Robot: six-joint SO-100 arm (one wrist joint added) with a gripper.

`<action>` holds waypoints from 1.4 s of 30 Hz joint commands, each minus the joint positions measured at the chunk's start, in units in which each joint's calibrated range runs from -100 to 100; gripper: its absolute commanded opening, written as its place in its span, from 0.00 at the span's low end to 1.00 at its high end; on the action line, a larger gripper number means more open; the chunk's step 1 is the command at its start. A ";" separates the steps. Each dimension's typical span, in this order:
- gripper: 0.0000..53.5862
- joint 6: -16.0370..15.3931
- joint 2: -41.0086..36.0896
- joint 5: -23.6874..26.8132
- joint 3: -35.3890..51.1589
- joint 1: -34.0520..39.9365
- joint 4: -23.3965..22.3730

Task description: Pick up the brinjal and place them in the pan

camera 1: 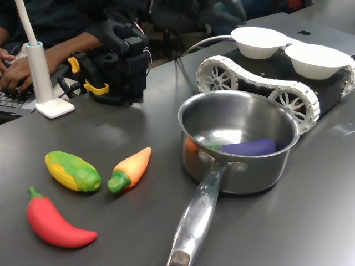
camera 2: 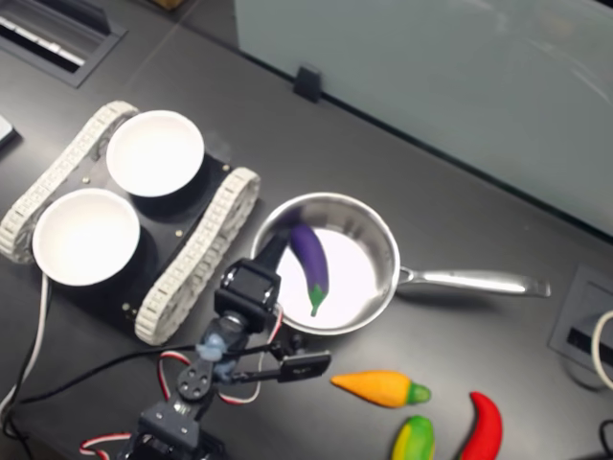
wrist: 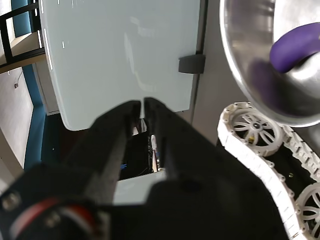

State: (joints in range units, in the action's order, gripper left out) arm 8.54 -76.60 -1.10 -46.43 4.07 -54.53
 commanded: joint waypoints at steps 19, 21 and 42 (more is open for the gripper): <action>0.00 -5.93 -16.74 -1.90 -5.69 -4.53 -21.59; 0.00 -6.44 -17.33 -2.00 -6.41 -5.79 -23.64; 0.00 -6.36 -18.85 -2.88 -20.41 -7.85 -27.22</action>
State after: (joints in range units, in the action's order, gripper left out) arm 2.66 -94.70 -3.39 -66.06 -2.86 -82.15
